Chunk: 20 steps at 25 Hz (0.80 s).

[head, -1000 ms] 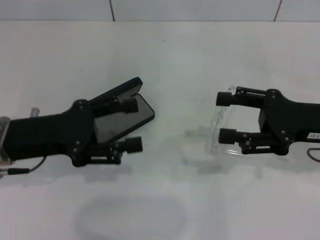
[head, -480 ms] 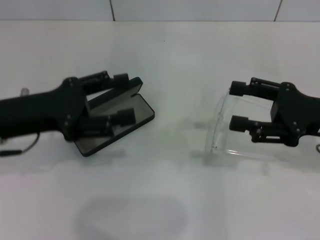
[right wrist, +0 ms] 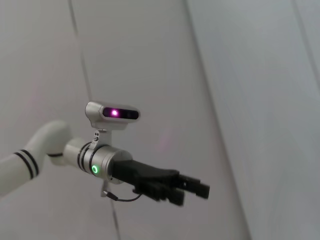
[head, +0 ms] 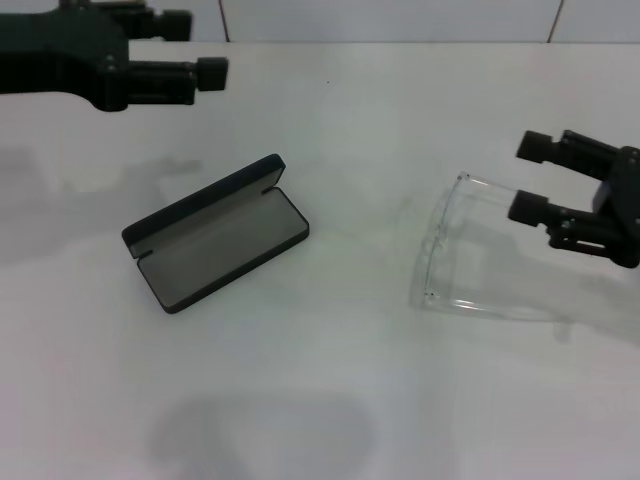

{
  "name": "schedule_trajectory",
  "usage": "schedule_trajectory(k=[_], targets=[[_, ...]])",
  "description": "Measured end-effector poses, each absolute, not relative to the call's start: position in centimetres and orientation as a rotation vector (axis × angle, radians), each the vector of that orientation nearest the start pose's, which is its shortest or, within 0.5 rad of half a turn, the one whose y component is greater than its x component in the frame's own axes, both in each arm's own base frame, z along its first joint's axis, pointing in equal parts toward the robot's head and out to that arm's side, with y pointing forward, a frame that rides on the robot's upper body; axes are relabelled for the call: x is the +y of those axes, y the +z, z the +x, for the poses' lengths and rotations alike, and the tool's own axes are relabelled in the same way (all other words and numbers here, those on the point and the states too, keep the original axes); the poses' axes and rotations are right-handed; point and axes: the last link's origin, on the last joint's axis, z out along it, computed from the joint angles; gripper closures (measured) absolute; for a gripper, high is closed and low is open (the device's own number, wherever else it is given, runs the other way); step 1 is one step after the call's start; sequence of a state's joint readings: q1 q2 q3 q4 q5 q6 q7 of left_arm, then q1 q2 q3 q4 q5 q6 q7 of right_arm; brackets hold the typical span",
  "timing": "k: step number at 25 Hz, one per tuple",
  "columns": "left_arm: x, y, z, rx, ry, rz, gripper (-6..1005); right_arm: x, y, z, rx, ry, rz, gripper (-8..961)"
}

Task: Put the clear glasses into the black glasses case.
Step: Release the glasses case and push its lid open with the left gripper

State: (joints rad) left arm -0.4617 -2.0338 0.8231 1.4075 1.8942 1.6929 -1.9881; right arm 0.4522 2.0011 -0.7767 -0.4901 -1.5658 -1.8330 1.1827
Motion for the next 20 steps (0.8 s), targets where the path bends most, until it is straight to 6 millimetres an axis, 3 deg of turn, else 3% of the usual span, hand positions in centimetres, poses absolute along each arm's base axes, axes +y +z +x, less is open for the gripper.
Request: schedule_trajectory(k=[1, 2, 5, 10, 20], targets=[[34.0, 11.4, -17.5, -0.516, -0.574, -2.668, 207, 29.4, 3.6, 25.3, 0.399, 1.28, -2.575, 159], [35.0, 11.3, -17.5, -0.597, -0.36, -2.641, 219, 29.2, 3.9, 25.8, 0.415, 1.282, -2.543, 159], [35.7, 10.3, -17.8, -0.676, -0.168, -2.633, 246, 29.0, 4.3, 26.3, 0.43, 1.286, -2.507, 159], [36.6, 7.2, -18.3, -0.718, 0.162, -2.622, 250, 28.3, 5.4, 27.5, 0.454, 1.288, -2.44, 159], [37.0, 3.5, -17.7, -0.673, 0.341, -2.637, 258, 27.6, 5.6, 28.3, 0.421, 1.266, -2.405, 160]])
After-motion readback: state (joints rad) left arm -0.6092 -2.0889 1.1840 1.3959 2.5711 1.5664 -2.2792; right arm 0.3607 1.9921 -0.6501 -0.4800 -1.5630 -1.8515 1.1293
